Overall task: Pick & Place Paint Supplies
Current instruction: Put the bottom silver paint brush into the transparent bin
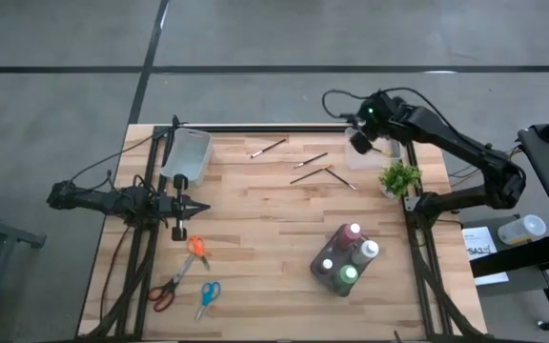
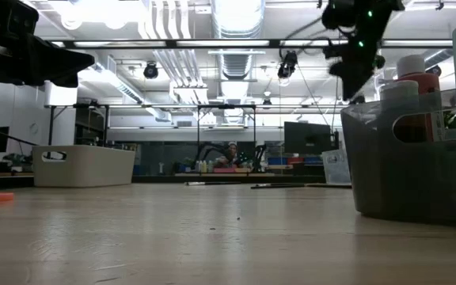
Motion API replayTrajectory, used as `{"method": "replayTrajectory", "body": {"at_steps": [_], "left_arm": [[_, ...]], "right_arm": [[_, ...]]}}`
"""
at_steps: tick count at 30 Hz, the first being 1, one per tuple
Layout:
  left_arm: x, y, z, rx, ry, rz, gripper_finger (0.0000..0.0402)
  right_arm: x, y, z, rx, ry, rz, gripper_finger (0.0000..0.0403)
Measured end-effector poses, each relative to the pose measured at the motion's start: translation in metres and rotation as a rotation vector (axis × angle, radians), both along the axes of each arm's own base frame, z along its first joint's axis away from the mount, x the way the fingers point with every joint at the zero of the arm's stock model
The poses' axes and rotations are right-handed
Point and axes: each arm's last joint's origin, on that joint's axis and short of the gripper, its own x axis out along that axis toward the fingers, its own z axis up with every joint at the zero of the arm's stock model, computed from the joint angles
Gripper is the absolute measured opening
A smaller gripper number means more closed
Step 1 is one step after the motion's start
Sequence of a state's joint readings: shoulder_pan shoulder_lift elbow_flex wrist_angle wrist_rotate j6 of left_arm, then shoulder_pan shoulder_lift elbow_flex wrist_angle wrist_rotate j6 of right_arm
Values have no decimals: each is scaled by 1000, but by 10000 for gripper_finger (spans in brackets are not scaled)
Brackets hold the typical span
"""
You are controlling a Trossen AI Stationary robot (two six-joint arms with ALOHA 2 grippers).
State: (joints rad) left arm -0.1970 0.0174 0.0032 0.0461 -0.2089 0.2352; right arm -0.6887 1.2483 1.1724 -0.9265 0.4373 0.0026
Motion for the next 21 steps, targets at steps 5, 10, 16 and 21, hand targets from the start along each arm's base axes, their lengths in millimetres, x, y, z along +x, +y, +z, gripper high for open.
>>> {"method": "replayTrajectory", "body": {"at_steps": [5, 10, 16, 21], "left_arm": [[0, 0, 0, 0, 0, 0, 0], [0, 0, 0, 0, 0, 0, 0], [0, 0, 0, 0, 0, 1, 0], [0, 0, 0, 0, 0, 0, 0]], "right_arm": [[15, 5, 11, 123, -277, -68, 109], [35, 12, -7, 160, -333, -66, 109], [47, 21, -45, 242, -264, -99, 109], [56, 23, -71, 307, -196, -111, 109]]}}
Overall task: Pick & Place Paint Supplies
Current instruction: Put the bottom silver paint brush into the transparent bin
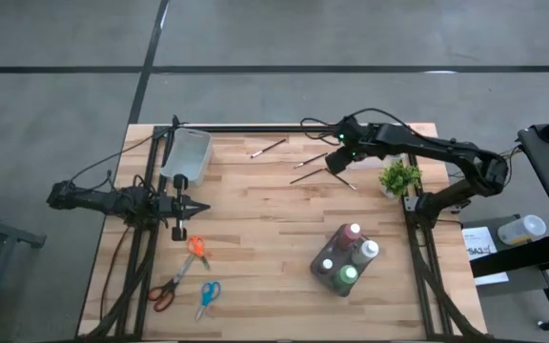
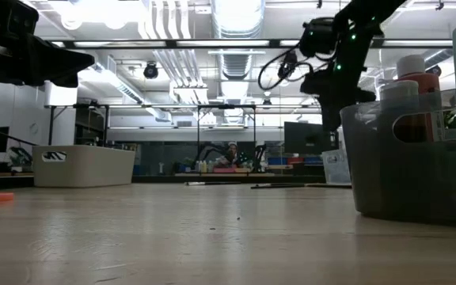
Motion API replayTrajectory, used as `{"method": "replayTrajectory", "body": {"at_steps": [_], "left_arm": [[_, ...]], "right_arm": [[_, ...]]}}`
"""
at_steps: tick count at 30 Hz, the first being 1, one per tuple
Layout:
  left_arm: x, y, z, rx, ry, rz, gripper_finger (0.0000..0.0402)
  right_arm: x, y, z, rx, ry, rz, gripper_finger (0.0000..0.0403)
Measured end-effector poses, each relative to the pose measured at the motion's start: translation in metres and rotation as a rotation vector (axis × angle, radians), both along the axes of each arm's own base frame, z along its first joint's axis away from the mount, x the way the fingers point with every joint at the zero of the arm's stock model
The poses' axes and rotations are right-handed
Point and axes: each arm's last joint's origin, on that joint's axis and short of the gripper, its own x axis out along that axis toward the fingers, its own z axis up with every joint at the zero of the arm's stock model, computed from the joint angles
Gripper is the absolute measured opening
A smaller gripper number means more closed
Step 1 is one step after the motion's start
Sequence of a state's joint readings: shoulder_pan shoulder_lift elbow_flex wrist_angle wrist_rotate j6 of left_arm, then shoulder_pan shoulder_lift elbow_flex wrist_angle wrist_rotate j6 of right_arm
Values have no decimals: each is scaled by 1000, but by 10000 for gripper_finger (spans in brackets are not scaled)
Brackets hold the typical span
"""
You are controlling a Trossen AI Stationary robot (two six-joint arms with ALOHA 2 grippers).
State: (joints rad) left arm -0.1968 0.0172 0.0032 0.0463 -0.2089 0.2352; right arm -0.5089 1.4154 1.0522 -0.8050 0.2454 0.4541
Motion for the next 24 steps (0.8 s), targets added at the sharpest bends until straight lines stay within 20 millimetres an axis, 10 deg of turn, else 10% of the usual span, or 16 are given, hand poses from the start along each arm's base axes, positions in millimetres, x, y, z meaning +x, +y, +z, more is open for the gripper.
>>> {"method": "replayTrajectory", "body": {"at_steps": [24], "left_arm": [[0, 0, 0, 0, 0, 0, 0]], "right_arm": [[7, 51, -32, 178, 262, 259, 109]]}}
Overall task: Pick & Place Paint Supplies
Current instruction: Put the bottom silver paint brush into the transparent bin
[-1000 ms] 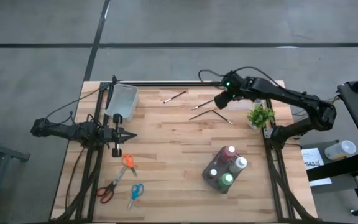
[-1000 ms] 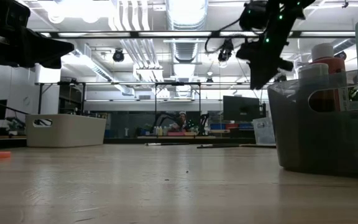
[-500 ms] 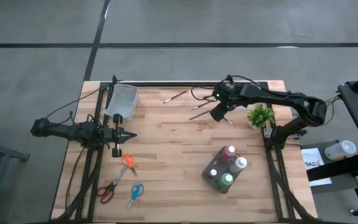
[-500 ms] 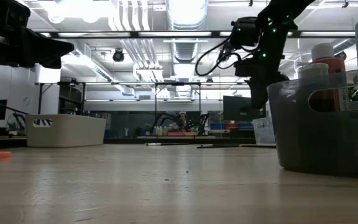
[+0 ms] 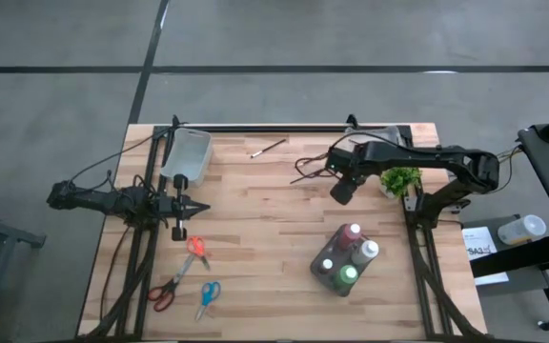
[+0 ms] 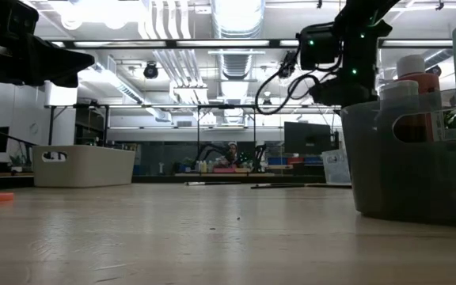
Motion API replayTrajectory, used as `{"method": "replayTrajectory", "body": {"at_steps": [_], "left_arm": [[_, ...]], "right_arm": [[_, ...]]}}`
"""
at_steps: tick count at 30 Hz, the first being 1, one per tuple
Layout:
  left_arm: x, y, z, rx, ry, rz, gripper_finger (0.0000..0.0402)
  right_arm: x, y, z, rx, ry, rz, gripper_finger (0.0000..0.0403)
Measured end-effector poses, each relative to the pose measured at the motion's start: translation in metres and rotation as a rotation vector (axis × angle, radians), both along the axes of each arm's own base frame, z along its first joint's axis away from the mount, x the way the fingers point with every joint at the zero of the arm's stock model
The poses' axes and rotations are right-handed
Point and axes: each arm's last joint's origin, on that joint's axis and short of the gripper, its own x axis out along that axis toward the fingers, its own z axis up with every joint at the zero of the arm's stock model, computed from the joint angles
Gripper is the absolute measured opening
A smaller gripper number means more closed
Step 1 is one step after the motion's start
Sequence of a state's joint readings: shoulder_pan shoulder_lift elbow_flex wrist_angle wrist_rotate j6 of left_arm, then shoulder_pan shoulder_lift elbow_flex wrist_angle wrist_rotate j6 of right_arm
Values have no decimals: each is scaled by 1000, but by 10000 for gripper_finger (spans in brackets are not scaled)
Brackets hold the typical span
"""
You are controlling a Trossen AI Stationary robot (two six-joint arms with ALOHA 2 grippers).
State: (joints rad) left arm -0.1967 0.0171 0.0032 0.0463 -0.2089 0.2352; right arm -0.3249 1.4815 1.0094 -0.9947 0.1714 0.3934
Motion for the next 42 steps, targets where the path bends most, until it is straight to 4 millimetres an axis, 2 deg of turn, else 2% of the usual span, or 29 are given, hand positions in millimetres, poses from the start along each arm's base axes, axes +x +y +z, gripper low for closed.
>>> {"method": "replayTrajectory", "body": {"at_steps": [7, 12, 18, 25, 33, 42], "left_arm": [[0, 0, 0, 0, 0, 0, 0], [0, 0, 0, 0, 0, 0, 0], [0, 0, 0, 0, 0, 0, 0], [0, 0, 0, 0, 0, 0, 0], [0, 0, 0, 0, 0, 0, 0], [0, 0, 0, 0, 0, 0, 0]], "right_arm": [[-11, 4, -20, 23, 51, -76, 109], [-12, 4, -27, 19, 38, -76, 109], [-18, 0, -36, 91, 22, -74, 109], [-25, -8, -52, 93, -15, -38, 109], [-27, -12, -54, 85, -9, 15, 109], [-32, -23, -54, 82, -16, -24, 109]]}}
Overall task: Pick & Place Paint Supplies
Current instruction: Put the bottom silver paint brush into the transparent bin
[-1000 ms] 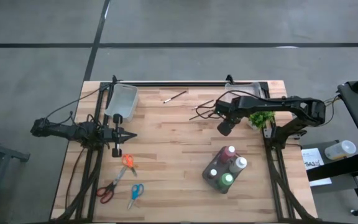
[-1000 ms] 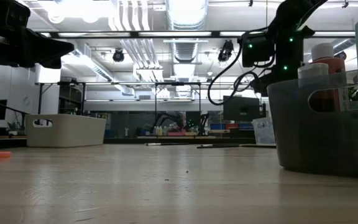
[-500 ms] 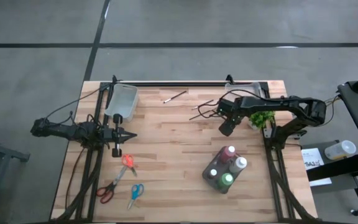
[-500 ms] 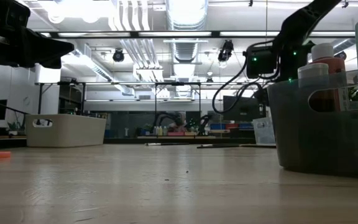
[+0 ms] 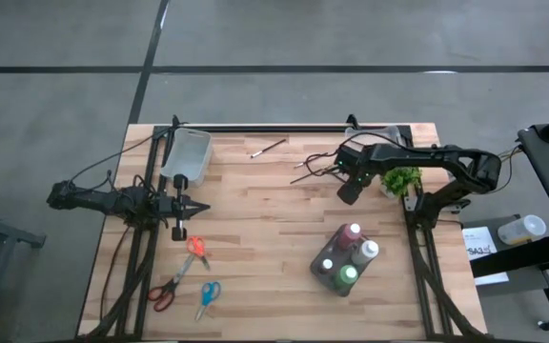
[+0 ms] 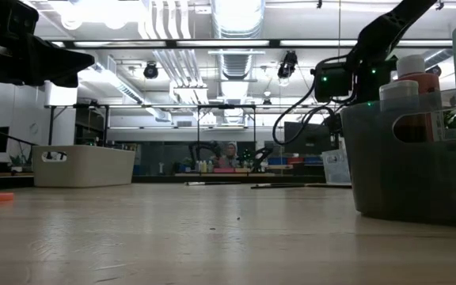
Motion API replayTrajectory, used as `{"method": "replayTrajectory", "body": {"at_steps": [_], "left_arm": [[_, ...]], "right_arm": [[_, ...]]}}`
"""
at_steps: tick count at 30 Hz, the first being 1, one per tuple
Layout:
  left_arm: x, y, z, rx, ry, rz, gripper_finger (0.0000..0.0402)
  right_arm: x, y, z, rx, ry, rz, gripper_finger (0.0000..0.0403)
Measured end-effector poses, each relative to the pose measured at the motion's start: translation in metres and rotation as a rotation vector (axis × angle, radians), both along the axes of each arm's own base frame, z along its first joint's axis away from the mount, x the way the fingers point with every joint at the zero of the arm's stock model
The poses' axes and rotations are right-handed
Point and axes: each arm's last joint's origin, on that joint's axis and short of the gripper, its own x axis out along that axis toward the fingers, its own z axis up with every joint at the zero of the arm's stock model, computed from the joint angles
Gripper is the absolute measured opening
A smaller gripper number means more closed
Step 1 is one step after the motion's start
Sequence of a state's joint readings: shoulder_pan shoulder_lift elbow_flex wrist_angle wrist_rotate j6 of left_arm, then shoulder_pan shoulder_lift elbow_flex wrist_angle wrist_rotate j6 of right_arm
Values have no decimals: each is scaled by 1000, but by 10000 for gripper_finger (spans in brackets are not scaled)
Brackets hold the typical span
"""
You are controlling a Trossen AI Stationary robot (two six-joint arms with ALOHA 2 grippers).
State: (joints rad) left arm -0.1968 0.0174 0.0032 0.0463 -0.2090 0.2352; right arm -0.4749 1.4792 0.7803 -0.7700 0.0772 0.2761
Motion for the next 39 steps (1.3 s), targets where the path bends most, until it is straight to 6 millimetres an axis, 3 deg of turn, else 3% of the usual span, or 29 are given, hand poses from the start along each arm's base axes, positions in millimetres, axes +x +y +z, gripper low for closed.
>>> {"method": "replayTrajectory", "body": {"at_steps": [14, 28, 39], "left_arm": [[0, 0, 0, 0, 0, 0, 0], [0, 0, 0, 0, 0, 0, 0], [0, 0, 0, 0, 0, 0, 0]], "right_arm": [[-8, 0, -21, -16, -29, 12, 109], [-9, 2, -24, 2, -41, 4, 108], [-9, 2, -24, 15, -58, -17, 14]]}}
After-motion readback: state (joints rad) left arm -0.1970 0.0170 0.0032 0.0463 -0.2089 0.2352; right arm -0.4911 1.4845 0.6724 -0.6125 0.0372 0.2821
